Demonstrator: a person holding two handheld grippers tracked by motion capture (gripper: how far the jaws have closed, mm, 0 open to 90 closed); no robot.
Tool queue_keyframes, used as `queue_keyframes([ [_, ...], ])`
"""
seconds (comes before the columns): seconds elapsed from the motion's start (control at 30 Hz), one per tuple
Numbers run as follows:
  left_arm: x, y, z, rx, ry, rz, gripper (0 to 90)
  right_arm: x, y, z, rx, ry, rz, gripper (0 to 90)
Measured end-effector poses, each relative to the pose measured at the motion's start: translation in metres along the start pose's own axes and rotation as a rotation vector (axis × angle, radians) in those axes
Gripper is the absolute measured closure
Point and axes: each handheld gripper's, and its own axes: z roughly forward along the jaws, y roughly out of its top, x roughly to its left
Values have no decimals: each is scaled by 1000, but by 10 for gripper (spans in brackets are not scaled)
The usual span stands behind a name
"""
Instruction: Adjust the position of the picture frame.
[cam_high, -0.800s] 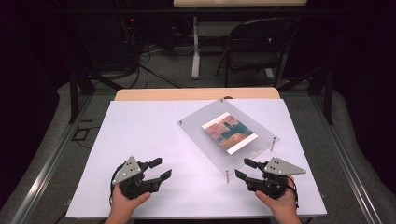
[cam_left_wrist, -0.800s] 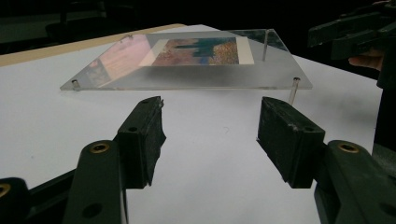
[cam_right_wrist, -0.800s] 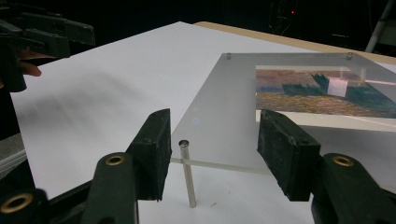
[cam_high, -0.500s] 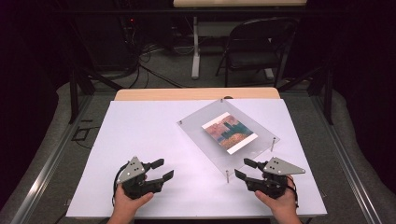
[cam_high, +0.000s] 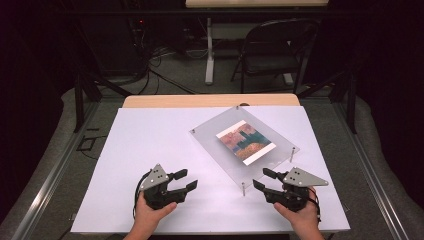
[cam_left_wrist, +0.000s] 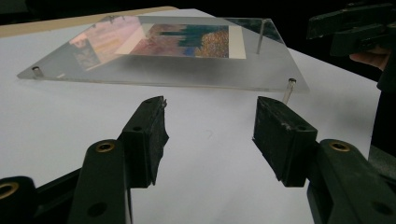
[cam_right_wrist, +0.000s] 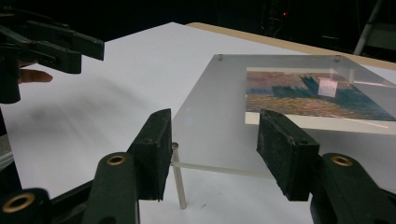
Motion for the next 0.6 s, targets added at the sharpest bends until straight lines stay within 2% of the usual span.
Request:
queue_keyframes([
  [0.1, -2, 1, 8, 10, -13, -12, 441, -1, 1, -1, 8, -8, 4, 461],
  [0.13, -6, 3, 16, 11, -4, -21, 442, -3, 0, -2, 10, -18, 9, 464],
  [0.17, -6, 3, 16, 11, -4, -21, 449, -4, 0, -3, 8, -22, 14, 464],
  [0.23, -10, 7, 30, 24, -26, -27, 462, -7, 0, -4, 0, -25, 24, 464],
  [0.27, -10, 7, 30, 24, -26, -27, 464, -7, 0, -4, 0, -25, 24, 464],
  [0.37, -17, 7, 46, 51, -49, -34, 482, -9, 0, -6, -6, -34, 32, 464],
  [0.6, -26, 5, 64, 84, -73, -46, 517, -14, 1, -12, -25, -57, 36, 464],
])
